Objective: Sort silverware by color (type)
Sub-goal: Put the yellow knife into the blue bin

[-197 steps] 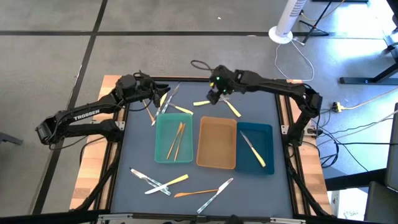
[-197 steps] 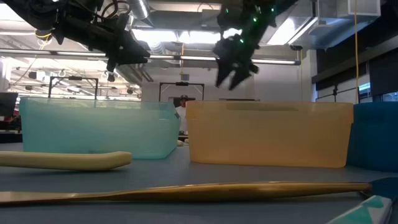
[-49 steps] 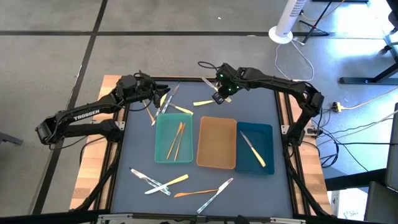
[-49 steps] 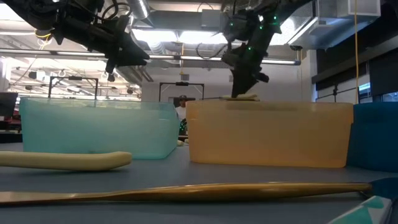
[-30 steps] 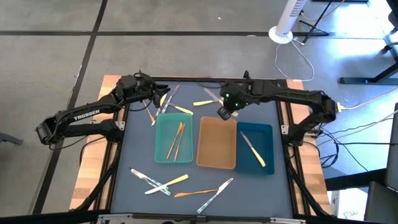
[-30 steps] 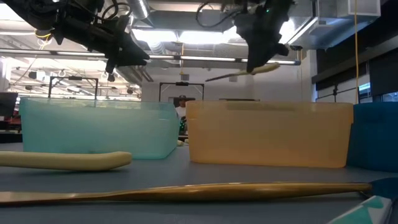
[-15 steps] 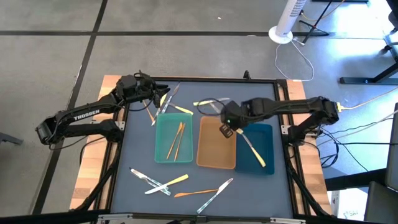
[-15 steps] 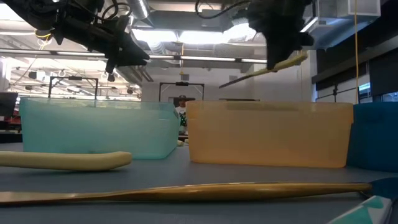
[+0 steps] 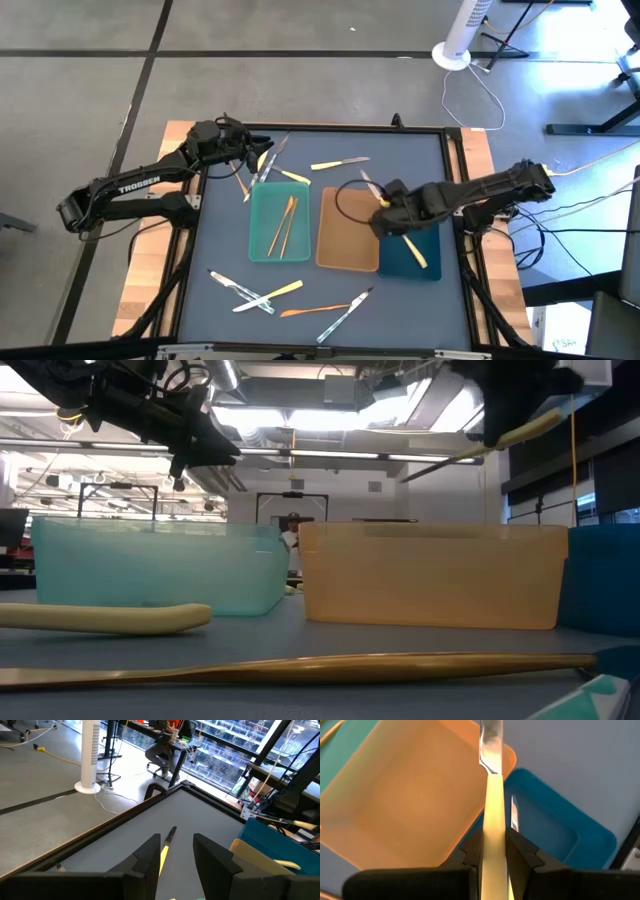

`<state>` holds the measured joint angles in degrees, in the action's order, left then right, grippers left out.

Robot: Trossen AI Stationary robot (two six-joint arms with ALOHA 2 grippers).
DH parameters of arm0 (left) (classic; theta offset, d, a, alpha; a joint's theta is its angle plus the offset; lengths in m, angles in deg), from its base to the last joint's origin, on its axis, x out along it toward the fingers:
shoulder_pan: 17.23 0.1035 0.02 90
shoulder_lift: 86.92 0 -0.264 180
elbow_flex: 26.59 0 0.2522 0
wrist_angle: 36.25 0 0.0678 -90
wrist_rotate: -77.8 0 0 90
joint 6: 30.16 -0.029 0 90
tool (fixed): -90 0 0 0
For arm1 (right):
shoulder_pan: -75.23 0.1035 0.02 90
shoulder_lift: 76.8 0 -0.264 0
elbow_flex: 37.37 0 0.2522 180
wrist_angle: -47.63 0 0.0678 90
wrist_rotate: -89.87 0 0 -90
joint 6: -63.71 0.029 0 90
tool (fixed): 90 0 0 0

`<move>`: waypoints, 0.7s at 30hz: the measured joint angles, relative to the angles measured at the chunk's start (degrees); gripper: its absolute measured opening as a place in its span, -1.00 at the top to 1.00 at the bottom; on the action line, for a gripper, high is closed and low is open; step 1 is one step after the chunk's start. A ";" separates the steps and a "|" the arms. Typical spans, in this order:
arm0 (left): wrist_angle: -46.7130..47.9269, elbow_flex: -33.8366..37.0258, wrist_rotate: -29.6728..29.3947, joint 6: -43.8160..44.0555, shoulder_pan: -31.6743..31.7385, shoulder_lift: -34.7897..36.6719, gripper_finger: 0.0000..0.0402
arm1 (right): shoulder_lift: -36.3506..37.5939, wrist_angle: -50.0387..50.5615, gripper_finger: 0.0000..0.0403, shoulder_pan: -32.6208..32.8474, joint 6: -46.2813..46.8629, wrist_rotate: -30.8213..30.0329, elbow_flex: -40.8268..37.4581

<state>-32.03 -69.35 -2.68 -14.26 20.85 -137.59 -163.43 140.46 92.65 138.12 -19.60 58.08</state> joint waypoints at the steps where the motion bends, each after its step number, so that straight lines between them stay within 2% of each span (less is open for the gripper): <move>1: 0.01 0.00 0.00 0.00 0.00 0.01 0.45 | 0.00 0.37 0.75 1.06 1.54 -0.41 0.00; 17: 0.00 0.00 0.00 -0.02 0.00 0.01 0.45 | -0.71 3.49 0.75 14.82 19.89 -6.18 -0.11; 21: 0.00 0.00 0.00 -0.02 0.00 0.02 0.45 | -0.67 1.96 0.75 16.49 23.33 -6.43 -3.46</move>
<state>-32.03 -69.35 -2.68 -14.28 20.85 -137.57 -164.09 142.41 109.15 161.46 -26.02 54.62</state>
